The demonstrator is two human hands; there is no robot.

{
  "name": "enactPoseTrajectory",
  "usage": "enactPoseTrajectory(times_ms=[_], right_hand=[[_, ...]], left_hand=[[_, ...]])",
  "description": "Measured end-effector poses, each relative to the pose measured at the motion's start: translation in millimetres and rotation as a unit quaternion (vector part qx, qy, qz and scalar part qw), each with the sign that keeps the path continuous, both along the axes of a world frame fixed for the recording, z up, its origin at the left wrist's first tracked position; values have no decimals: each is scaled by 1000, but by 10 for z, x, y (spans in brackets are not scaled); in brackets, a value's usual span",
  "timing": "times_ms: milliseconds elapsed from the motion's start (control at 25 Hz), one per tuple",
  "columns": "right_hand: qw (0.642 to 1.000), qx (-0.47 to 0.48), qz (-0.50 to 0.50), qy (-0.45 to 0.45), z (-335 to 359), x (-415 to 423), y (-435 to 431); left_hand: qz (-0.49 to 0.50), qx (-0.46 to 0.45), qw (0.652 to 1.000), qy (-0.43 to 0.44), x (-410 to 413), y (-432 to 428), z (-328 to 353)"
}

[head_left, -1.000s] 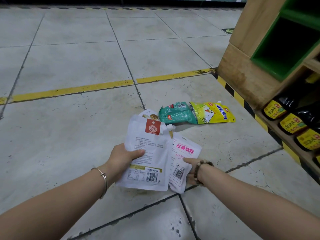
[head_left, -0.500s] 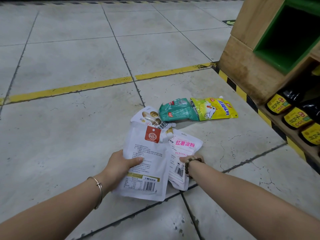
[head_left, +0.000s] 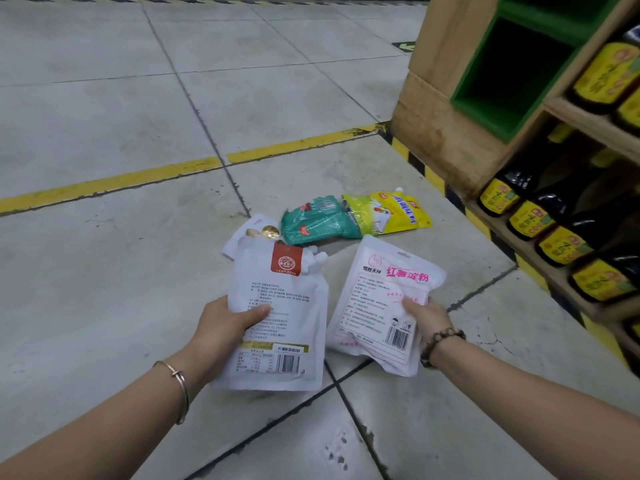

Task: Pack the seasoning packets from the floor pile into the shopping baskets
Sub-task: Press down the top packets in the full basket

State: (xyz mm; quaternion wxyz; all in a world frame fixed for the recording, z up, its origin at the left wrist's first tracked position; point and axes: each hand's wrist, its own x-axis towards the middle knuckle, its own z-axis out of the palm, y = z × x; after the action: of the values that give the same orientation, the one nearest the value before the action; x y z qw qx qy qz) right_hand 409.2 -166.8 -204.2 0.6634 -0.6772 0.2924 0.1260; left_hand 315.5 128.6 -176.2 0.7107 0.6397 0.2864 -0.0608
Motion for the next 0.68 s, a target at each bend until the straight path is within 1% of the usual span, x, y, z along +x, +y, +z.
enactPoseTrajectory(times_ms=[80, 160, 320, 440, 560, 680], right_hand=[[999, -5, -42, -34, 128, -6, -216], [995, -35, -74, -63, 255, -26, -429], [986, -81, -106, -103, 460, -183, -697], [980, -92, -132, -119, 612, -394, -844], [965, -119, -179, -149, 834, -638, -972], [950, -142, -217, -176, 1069, -879, -1120]], left_hand=[[-18, 22, 999, -20, 162, -151, 8], [-26, 21, 999, -37, 311, -342, 12], [-14, 11, 999, -49, 428, -632, 12], [-21, 22, 996, -82, 475, -770, 58], [-42, 35, 991, -122, 471, -1026, 89], [-33, 9, 993, -114, 391, -1414, 112]])
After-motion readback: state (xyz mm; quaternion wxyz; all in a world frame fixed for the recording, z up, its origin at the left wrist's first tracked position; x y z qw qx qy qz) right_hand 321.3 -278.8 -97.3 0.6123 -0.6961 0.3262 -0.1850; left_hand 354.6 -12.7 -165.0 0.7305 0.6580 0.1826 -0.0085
